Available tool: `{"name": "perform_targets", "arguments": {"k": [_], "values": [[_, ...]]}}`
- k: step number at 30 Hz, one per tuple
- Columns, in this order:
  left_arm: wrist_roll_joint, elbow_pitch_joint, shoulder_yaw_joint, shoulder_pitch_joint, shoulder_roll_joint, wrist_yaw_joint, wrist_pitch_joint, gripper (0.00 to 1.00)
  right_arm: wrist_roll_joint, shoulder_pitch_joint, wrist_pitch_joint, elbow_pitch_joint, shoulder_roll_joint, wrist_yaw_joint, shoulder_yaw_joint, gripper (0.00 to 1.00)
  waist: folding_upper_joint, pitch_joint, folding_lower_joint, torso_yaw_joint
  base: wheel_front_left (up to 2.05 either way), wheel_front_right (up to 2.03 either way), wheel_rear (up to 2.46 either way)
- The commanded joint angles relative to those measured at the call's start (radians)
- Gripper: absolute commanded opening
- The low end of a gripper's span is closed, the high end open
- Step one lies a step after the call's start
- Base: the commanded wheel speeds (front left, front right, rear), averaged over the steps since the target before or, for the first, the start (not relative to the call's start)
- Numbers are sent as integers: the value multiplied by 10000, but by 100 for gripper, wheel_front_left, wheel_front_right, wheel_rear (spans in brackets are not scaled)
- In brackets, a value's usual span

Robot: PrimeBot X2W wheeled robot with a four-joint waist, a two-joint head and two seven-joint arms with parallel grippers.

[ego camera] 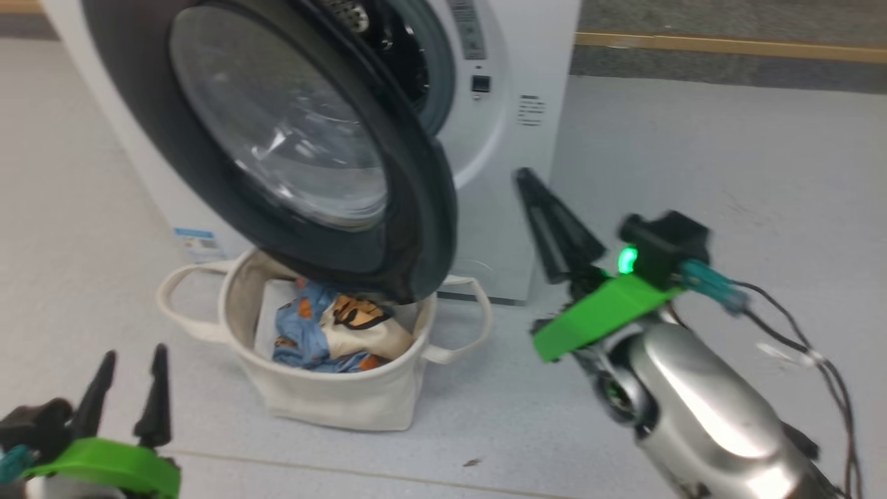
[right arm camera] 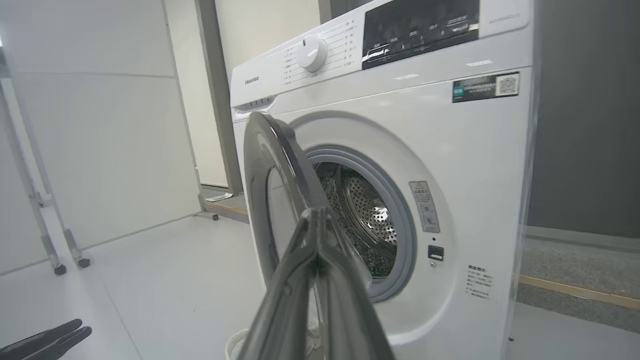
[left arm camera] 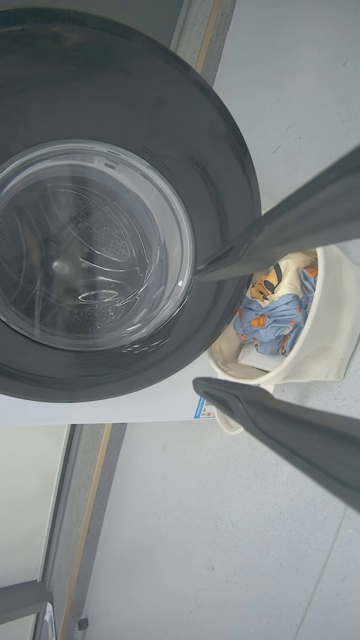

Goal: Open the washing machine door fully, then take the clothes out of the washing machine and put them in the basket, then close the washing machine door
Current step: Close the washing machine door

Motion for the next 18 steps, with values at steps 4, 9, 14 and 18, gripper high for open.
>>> {"name": "perform_targets", "arguments": {"k": [4,9,14,18], "values": [[229,-191,20,-770,-2,-57,-120,100,184,-840,-82,317,447,8,697,0,-1,-7,0,663,0,0,0],[303,-217,-311,-1079,-285,-57,-120,100,353,-1464,-252,1405,755,8,1354,0,-1,252,0,1265,0,0,0],[320,-33,-698,-1515,-494,-57,-120,100,870,-1961,-397,2735,1009,8,1921,0,-1,621,0,1801,0,0,0],[348,59,-893,-1774,-628,-57,-120,100,1153,-2293,-449,3795,1092,8,2228,0,-1,905,0,2101,0,0,0]]}}
